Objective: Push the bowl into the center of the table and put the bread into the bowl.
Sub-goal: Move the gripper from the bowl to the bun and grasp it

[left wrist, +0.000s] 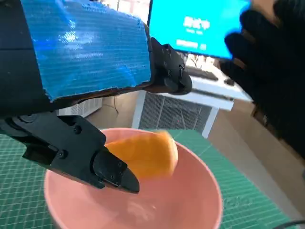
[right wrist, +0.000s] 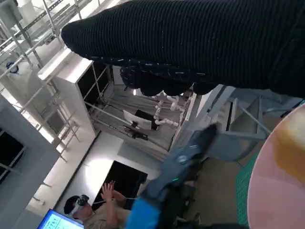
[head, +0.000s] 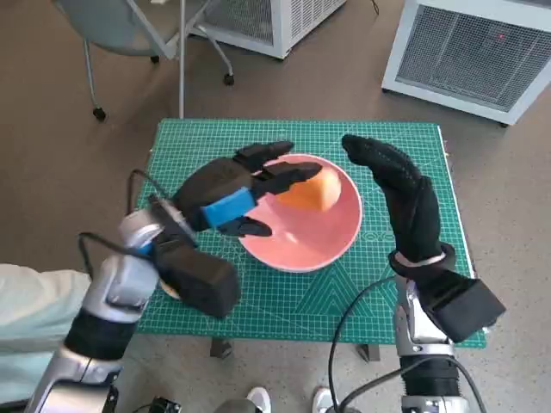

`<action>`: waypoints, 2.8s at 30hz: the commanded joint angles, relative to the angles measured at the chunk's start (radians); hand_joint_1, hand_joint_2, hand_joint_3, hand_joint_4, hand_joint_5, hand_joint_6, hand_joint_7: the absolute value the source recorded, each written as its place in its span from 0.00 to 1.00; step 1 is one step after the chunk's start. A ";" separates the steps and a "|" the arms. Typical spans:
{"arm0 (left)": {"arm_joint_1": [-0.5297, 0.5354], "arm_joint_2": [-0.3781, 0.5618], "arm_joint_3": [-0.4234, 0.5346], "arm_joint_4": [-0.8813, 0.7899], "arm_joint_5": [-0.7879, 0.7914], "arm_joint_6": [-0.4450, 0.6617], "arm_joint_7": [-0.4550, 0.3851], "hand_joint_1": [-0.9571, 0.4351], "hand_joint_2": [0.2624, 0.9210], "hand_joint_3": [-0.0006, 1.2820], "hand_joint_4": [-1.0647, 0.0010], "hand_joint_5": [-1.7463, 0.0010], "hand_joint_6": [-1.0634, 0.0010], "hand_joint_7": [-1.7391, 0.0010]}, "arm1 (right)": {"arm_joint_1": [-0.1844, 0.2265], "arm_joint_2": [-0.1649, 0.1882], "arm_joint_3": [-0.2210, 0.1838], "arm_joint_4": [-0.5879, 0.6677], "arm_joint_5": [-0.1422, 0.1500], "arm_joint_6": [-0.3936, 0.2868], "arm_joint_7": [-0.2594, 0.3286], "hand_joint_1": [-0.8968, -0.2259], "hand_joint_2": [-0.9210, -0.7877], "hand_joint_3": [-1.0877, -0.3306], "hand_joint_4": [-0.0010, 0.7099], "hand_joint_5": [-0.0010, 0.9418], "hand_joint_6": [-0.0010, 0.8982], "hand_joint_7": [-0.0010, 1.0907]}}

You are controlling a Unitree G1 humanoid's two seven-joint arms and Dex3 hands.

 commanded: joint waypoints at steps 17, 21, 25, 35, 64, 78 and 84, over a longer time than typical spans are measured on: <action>0.232 0.240 0.255 -0.159 -0.232 0.043 -0.180 0.50 0.83 0.00 0.88 1.00 0.69 0.99 | 0.012 0.005 0.006 0.018 0.017 0.016 0.010 0.22 0.00 0.40 0.23 0.00 0.00 0.44; 0.256 0.268 0.269 -0.173 -0.234 0.071 -0.202 0.50 0.83 0.00 0.88 1.00 0.69 0.99 | 0.012 0.005 0.009 0.019 0.019 0.016 0.011 0.22 0.00 0.40 0.23 0.00 0.00 0.44; 0.323 0.336 0.286 -0.210 -0.220 0.158 -0.267 0.51 0.79 0.00 0.88 1.00 0.69 0.99 | 0.004 0.008 0.015 0.033 0.023 0.015 0.020 0.22 0.00 0.40 0.23 0.00 0.00 0.44; 0.370 0.371 0.261 -0.242 -0.213 0.247 -0.320 0.52 0.75 0.00 0.87 1.00 0.68 0.99 | -0.015 0.010 0.021 0.068 0.028 0.003 0.038 0.23 0.00 0.41 0.23 0.00 0.00 0.44; 0.338 0.273 0.040 -0.078 -0.030 0.316 -0.255 0.56 0.75 0.00 0.80 0.99 0.67 1.00 | -0.036 0.000 0.007 0.101 0.045 -0.009 0.076 0.26 0.00 0.40 0.23 0.00 0.00 0.44; 0.294 0.205 -0.065 0.088 0.125 0.216 -0.093 0.68 0.87 0.02 0.51 0.96 0.47 0.96 | -0.032 -0.005 0.009 0.097 0.029 -0.020 0.064 0.28 0.00 0.38 0.23 0.00 0.00 0.45; 0.284 0.207 -0.081 0.142 0.166 0.133 -0.019 0.77 0.98 0.10 0.42 0.39 0.41 0.61 | -0.030 -0.008 0.008 0.092 0.028 -0.015 0.061 0.28 0.00 0.38 0.23 0.00 0.00 0.45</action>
